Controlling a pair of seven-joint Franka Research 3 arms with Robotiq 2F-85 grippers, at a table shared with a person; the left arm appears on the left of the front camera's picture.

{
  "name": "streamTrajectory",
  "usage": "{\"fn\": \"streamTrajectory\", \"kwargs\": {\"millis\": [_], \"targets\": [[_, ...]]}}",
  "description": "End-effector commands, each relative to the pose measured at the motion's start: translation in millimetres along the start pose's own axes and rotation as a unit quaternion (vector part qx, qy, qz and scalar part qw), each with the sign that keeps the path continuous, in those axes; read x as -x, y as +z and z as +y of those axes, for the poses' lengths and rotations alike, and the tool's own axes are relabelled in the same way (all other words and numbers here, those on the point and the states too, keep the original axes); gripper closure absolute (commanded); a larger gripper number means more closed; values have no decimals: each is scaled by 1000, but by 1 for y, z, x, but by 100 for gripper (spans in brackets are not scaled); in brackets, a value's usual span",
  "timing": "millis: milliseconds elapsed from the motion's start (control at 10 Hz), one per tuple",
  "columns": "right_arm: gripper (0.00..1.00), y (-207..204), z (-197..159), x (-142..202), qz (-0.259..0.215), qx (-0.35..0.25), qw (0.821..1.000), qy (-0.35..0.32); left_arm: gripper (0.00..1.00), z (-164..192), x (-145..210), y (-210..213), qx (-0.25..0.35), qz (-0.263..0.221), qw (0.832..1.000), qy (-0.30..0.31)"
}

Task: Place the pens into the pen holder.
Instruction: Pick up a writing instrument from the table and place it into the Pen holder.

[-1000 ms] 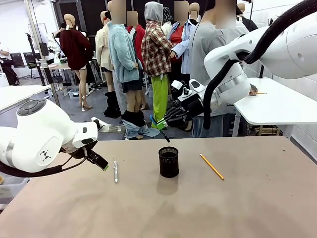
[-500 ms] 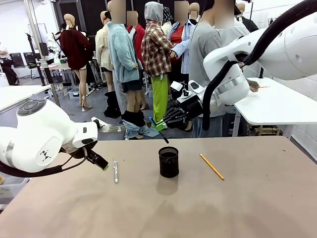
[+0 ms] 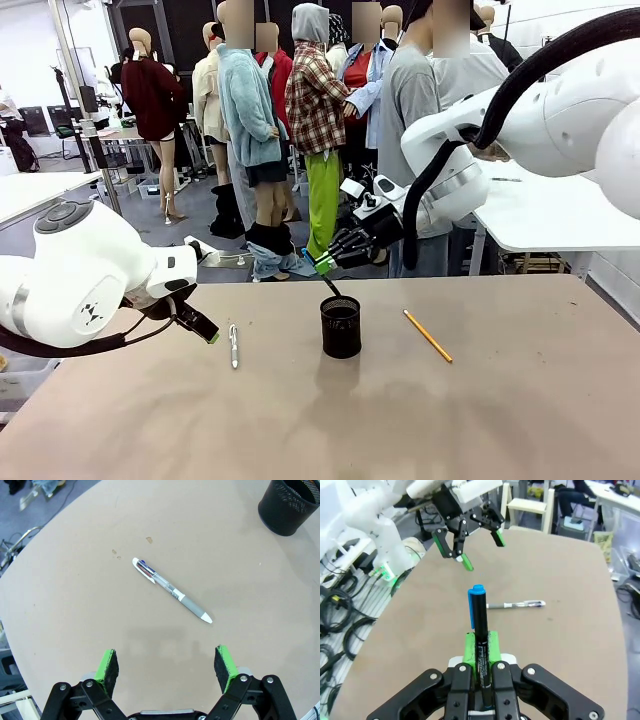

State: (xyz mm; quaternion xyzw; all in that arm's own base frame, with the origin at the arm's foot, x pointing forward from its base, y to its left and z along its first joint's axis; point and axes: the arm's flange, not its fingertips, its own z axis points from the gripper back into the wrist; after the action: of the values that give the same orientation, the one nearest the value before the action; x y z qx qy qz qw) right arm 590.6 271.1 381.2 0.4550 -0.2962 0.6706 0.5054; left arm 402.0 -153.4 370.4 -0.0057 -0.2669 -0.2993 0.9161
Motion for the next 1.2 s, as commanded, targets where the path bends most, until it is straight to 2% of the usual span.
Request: {"fn": "streamTrajectory", "kwargs": {"millis": [0, 600, 700, 900, 1000, 1100], "targets": [[100, 2, -15, 8, 1, -24, 1000, -8, 0, 2, 1, 1, 1, -1, 1000, 3], [100, -8, -18, 45, -9, -53, 998, -12, 0, 2, 1, 1, 1, -1, 1000, 3], [92, -9, -14, 48, -4, -56, 998, -8, 0, 2, 1, 1, 1, -1, 1000, 3], [53, -5, -4, 48, -4, -58, 998, 4, 0, 2, 1, 1, 1, -1, 1000, 3], [37, -2, -2, 48, -5, -55, 998, 6, 0, 2, 1, 1, 1, -1, 1000, 3], [37, 4, 2, 46, -8, -49, 999, 8, 0, 2, 1, 1, 1, -1, 1000, 3]]}}
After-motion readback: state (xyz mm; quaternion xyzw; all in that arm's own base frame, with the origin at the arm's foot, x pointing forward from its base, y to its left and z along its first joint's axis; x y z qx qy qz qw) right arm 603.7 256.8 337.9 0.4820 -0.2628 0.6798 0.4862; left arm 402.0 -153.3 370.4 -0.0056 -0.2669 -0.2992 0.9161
